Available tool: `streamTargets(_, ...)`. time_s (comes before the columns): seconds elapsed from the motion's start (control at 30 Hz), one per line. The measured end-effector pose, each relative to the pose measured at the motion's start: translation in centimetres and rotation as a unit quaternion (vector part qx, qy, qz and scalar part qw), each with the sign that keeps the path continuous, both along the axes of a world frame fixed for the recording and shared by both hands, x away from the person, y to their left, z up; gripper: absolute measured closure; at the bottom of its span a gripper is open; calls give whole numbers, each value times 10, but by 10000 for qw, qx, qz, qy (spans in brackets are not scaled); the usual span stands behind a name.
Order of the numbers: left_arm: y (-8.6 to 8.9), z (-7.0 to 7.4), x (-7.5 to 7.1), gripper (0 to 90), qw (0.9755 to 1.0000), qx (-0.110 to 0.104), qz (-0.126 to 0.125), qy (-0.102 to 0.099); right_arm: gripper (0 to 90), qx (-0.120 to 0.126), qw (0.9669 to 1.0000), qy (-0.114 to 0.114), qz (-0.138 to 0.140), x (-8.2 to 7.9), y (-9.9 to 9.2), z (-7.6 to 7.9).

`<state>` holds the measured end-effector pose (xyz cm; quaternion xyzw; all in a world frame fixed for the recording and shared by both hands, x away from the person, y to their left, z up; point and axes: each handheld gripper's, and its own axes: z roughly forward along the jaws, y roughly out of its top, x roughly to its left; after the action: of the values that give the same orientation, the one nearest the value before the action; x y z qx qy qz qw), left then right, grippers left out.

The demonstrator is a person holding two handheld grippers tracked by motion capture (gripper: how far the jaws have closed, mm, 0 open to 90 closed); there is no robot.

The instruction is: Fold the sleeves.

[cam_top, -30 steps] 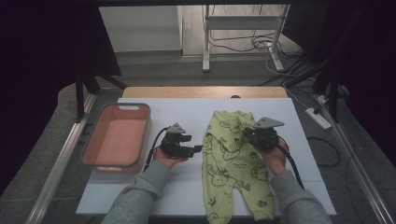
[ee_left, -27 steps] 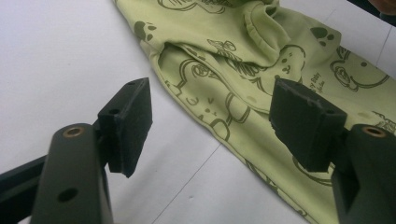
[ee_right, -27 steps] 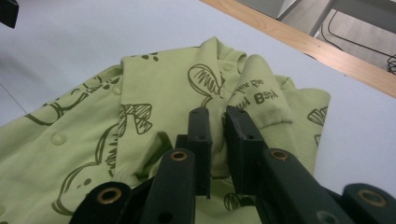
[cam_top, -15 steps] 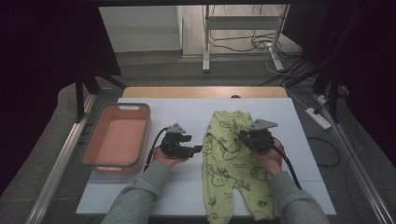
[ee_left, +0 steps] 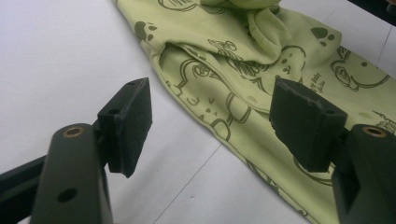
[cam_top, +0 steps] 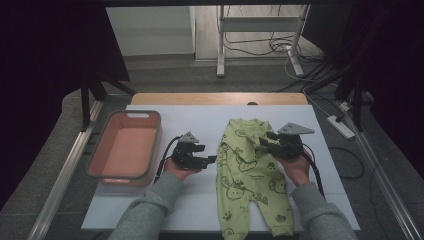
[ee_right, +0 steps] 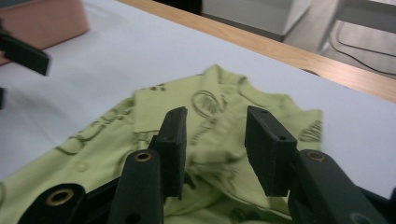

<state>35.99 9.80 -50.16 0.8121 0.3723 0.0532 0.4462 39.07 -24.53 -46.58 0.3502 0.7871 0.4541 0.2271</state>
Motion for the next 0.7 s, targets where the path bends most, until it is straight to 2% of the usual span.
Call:
streamTargets(0.07,0,0,0,301,10000,1,1,1,601,-17,9999,29,-105,1,-3,-1)
streamTargets(0.1,0,0,0,301,10000,-3,-1,-3,670,-51,9997,99,-198,4,-6,-3)
streamTargets(0.13,0,0,0,302,10000,-3,-1,-3,670,-51,9997,99,-198,4,-6,-3)
streamTargets(0.17,0,0,0,302,10000,-4,-2,-6,737,-58,9995,116,-287,6,-9,-5)
streamTargets(0.37,0,0,0,302,10000,-7,-2,-2,891,-35,9977,242,-635,10,-20,-9)
streamTargets(0.5,0,-1,0,302,10000,8,-18,17,897,-32,9969,495,-610,17,-23,-17)
streamTargets(0.63,-1,-1,1,302,10000,-8,-17,22,897,0,9960,735,-513,25,-18,-27)
streamTargets(0.7,-1,-1,1,302,10000,-9,-17,24,897,-11,9959,763,-484,26,-15,-29)
